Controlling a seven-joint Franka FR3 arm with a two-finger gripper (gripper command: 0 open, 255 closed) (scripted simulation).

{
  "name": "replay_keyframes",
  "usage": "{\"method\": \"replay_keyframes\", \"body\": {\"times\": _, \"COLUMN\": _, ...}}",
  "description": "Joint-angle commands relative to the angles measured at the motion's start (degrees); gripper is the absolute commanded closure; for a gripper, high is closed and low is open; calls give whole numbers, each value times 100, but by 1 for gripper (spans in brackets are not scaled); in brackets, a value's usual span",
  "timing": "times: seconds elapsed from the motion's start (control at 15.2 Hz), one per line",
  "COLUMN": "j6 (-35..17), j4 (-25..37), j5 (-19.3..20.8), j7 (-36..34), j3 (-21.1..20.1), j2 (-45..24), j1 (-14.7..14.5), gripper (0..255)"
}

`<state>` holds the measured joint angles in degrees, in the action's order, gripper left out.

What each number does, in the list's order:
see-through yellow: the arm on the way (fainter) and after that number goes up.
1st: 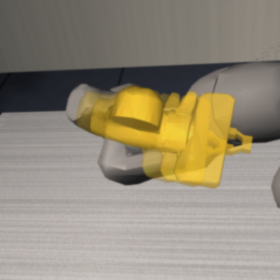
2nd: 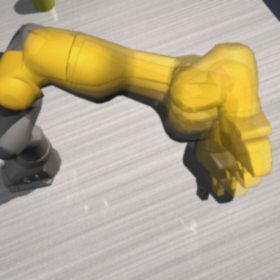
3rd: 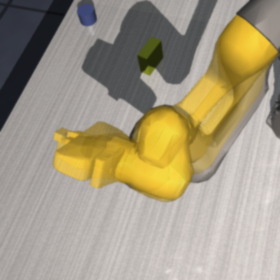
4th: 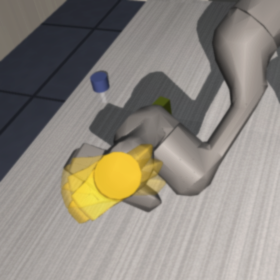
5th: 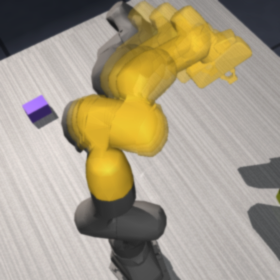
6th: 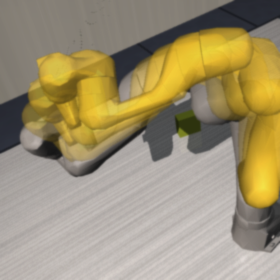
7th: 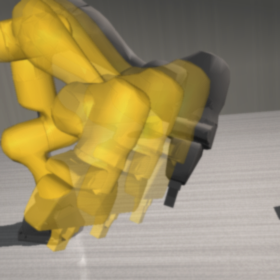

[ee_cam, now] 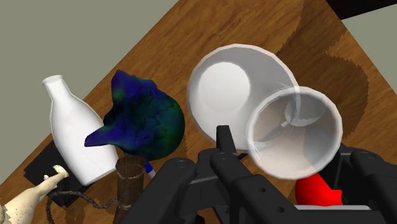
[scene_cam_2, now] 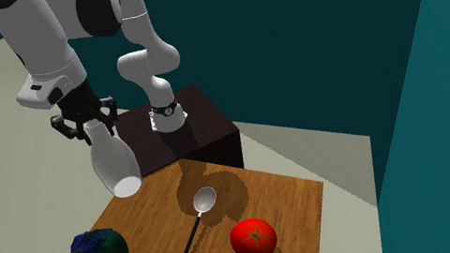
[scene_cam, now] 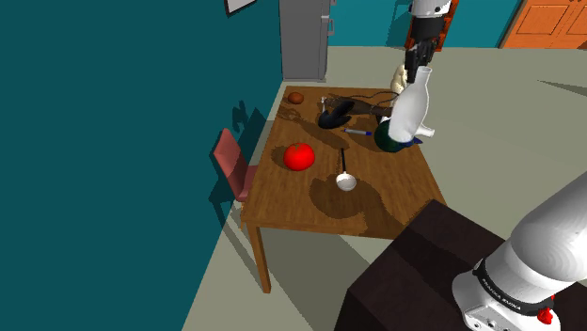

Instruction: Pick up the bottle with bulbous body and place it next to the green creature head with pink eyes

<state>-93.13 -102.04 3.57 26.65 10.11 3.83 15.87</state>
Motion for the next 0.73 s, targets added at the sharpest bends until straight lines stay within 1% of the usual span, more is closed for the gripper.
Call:
{"method": "replay_keyframes", "body": {"times": 0.0, "j6": -172, "j4": -204, "j5": 7, "j7": -12, "j3": 0, "j2": 36, "j1": 0, "gripper": 255}}
{"method": "replay_keyframes", "body": {"times": 0.66, "j6": -938, "j4": -943, "j5": 12, "j7": -43, "j3": 10, "j2": 9, "j1": 8, "gripper": 255}}
